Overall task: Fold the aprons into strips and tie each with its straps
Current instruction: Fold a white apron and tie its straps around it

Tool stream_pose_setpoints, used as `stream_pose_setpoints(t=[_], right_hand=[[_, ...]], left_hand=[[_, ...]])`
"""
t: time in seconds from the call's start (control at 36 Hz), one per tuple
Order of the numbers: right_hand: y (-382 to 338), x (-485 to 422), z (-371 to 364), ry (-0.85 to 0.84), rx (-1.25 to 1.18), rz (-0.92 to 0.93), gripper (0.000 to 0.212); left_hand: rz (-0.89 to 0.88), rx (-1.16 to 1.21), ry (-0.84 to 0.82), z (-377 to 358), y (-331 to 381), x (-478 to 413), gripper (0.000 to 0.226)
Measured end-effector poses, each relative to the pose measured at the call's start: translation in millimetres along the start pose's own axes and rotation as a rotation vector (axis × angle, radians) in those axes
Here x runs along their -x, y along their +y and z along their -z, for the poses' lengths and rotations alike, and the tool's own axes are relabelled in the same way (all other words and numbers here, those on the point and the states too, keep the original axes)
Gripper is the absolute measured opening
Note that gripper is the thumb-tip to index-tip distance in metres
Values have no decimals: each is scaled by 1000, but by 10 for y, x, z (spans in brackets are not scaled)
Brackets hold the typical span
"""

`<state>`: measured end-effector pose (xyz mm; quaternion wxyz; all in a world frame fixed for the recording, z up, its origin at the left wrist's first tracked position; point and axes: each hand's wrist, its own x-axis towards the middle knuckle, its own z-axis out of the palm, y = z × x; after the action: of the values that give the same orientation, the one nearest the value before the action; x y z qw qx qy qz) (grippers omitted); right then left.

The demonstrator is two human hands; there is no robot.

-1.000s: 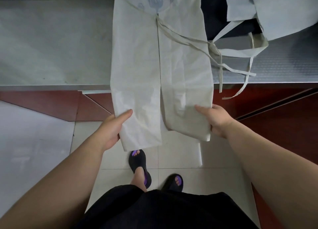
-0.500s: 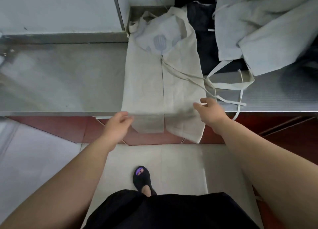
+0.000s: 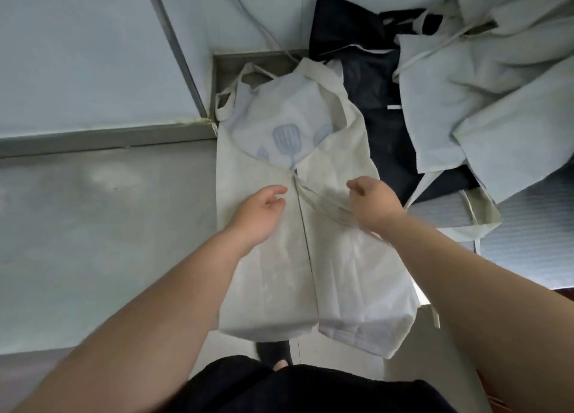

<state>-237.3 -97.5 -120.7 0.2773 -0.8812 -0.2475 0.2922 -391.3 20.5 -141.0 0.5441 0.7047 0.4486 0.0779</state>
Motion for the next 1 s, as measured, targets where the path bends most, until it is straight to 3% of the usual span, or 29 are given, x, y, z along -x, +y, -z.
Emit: stream_pose_setpoints(t=[0.17,0.25,0.31,0.39,0.47,0.61,0.72,0.81,0.89,1.0], right_hand=[[-151,-371,-78,-66,12,18,35],[-222,-509,-100,-122,49,27,35],[-257,-567,-93,-160,41,12,35],[-281,-639,-95,-221,84,20,34],[-342,-662,-136,-263,156,32,32],[-495,-640,-259,-307,379,71,40],[-547,-624,-344,-322,480,92,45],[-562,-604,-430,-306,594,93,49],[-598,-580,-507,-291,656,95,39],[-593,-601,-460,-296,557,158,21]], left_hand=[[0,28,-123,-199,346,-511,35],[39,-20,-107,-248,371,-645,17],[75,-19,-64,-246,375,-689,20],[210,274,6,-175,360,-713,17],[311,594,-61,-41,331,-640,18],[319,554,34,178,211,-602,31],[282,332,214,438,6,-618,32],[271,166,446,656,-180,-578,26],[305,-77,646,876,-318,-469,31],[268,-644,611,882,-286,-306,44]])
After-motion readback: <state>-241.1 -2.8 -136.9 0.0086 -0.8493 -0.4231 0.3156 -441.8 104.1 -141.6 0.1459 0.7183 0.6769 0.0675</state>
